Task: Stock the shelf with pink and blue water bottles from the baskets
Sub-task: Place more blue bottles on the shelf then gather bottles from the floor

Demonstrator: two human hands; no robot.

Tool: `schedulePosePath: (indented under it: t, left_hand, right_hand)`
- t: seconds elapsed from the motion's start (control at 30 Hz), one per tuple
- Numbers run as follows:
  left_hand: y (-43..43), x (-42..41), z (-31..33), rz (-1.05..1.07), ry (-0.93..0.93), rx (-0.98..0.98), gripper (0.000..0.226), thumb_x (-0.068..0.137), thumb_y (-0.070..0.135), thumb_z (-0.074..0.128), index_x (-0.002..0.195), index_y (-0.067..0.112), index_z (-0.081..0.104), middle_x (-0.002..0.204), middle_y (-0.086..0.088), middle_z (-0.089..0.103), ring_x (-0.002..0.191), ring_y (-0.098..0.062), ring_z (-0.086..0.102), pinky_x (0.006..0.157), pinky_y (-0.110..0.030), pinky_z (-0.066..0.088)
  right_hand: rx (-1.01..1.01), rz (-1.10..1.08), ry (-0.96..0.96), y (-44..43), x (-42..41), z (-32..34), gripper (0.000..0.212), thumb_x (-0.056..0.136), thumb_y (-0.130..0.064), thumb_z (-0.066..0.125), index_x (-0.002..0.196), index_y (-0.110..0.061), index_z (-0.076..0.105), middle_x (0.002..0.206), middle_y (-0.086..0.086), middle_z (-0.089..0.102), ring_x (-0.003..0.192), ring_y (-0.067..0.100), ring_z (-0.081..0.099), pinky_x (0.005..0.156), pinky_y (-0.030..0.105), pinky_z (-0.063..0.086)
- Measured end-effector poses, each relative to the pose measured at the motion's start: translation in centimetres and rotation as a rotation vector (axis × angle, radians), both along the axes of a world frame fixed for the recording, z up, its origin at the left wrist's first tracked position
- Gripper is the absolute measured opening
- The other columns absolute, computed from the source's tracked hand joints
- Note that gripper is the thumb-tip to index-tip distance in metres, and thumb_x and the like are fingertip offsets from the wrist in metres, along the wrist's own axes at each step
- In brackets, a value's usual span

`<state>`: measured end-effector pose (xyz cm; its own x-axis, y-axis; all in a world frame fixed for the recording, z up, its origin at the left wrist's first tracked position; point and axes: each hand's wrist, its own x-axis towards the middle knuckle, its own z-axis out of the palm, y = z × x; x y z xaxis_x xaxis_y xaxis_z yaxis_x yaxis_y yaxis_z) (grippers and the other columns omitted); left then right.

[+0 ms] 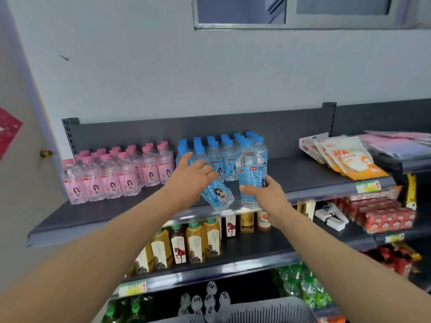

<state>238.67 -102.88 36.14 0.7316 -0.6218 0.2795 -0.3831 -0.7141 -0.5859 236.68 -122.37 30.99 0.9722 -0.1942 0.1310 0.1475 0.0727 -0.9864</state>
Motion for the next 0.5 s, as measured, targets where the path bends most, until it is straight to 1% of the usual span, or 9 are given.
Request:
schedulePosePath:
  t: [0.07,0.13,0.3,0.5]
  left_hand:
    - [0.4,2.1,0.1,-0.034,-0.015,0.034,0.065,0.086,0.012,0.058,0.143,0.025,0.031,0.146,0.004,0.037,0.139,-0.019,0.028,0.115,-0.052,0.005]
    - [0.4,4.1,0.1,-0.066,-0.017,0.066,0.064,0.086,0.009,0.056,0.143,0.024,0.032,0.144,0.003,0.039,0.137,-0.02,0.03,0.115,-0.053,0.005]
    - [-1.0,8.4,0.0,-0.083,-0.008,0.147,0.062,0.086,0.01,0.059,0.141,0.023,0.034,0.137,0.002,0.045,0.132,-0.022,0.036,0.114,-0.055,0.007]
    - [-3.5,11.4,-0.2,-0.069,0.007,0.236,0.058,0.087,0.012,0.061,0.139,0.02,0.037,0.135,0.0,0.047,0.131,-0.025,0.038,0.114,-0.057,0.007]
  right_hand:
    - [0.018,-0.032,-0.008,0.6,1.8,0.1,0.038,0.079,-0.007,0.073,0.11,-0.019,0.056,0.097,-0.005,0.067,0.087,0.006,0.062,0.063,0.017,0.042]
    - [0.037,-0.057,-0.012,0.9,3.4,-0.1,0.04,0.079,-0.006,0.073,0.111,-0.019,0.053,0.096,-0.006,0.066,0.085,0.006,0.061,0.062,0.017,0.043]
    - [0.021,-0.102,-0.015,0.5,6.6,-0.8,0.049,0.079,-0.003,0.072,0.116,-0.02,0.044,0.093,-0.008,0.061,0.081,0.005,0.06,0.062,0.017,0.046]
    - [-0.027,-0.107,0.006,-1.1,10.0,-1.5,0.054,0.078,-0.001,0.072,0.117,-0.02,0.039,0.094,-0.007,0.059,0.081,0.006,0.059,0.063,0.019,0.046]
